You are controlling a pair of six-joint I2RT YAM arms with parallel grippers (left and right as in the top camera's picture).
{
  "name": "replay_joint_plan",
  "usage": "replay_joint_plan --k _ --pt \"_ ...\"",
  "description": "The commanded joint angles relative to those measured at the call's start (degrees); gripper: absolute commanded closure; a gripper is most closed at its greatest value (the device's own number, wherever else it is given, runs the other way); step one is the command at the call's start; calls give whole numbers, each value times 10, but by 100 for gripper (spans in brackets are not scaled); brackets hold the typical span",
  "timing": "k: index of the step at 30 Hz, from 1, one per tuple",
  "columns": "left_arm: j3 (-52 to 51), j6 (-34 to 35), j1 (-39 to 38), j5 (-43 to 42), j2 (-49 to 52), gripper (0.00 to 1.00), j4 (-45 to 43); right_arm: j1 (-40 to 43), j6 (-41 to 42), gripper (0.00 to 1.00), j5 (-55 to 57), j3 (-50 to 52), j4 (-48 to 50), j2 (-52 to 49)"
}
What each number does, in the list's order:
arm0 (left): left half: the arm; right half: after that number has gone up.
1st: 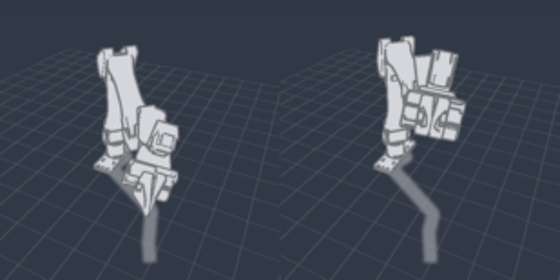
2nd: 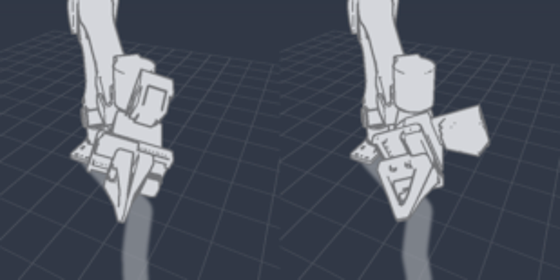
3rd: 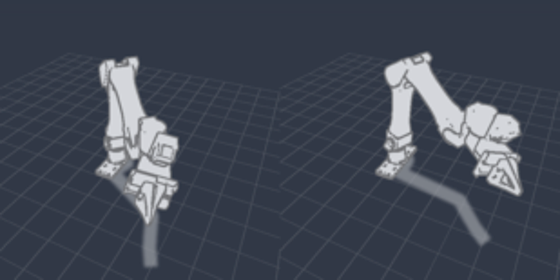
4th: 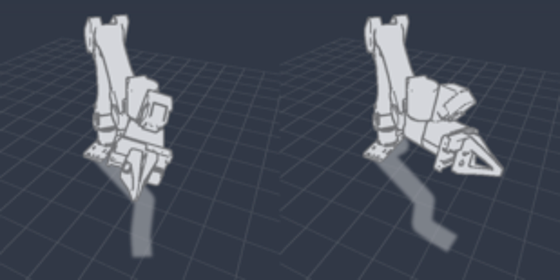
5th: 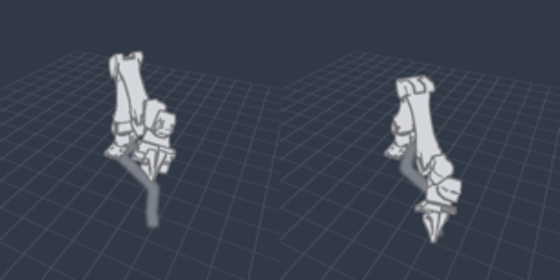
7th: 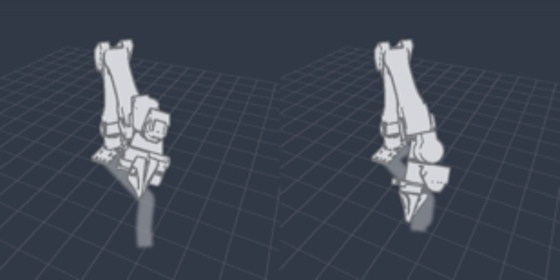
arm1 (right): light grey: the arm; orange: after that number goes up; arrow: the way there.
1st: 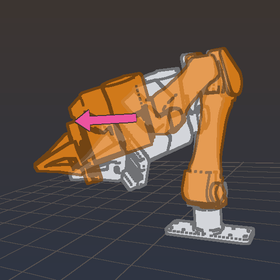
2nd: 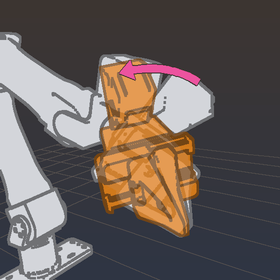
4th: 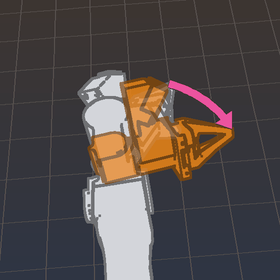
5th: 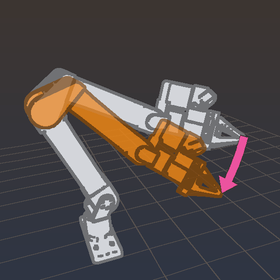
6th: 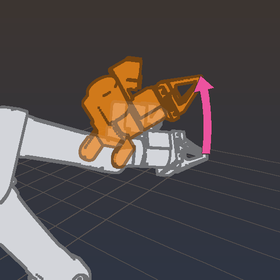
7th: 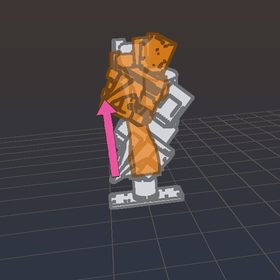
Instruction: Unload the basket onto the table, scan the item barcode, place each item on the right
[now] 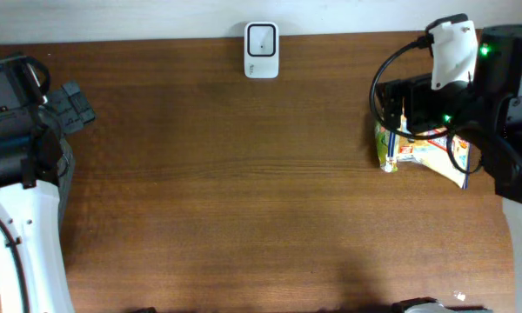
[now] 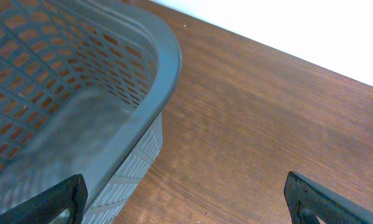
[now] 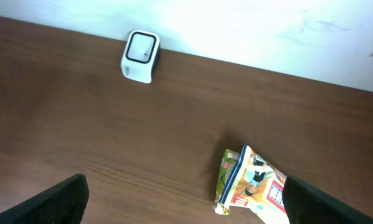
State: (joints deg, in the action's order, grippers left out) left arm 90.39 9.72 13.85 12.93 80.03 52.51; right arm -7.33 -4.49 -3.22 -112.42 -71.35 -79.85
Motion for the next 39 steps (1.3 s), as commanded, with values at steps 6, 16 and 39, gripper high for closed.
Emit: replay_joint_plan --k 6,16,39 --pt "5 -3 -2 4 -5 1 -1 27 0 1 37 186 183 130" --pt "5 -3 -2 4 -5 1 -1 101 -12 1 -36 847 662 619" --pt "5 -3 -2 4 -5 1 -1 100 -4 1 -52 1121 676 795"
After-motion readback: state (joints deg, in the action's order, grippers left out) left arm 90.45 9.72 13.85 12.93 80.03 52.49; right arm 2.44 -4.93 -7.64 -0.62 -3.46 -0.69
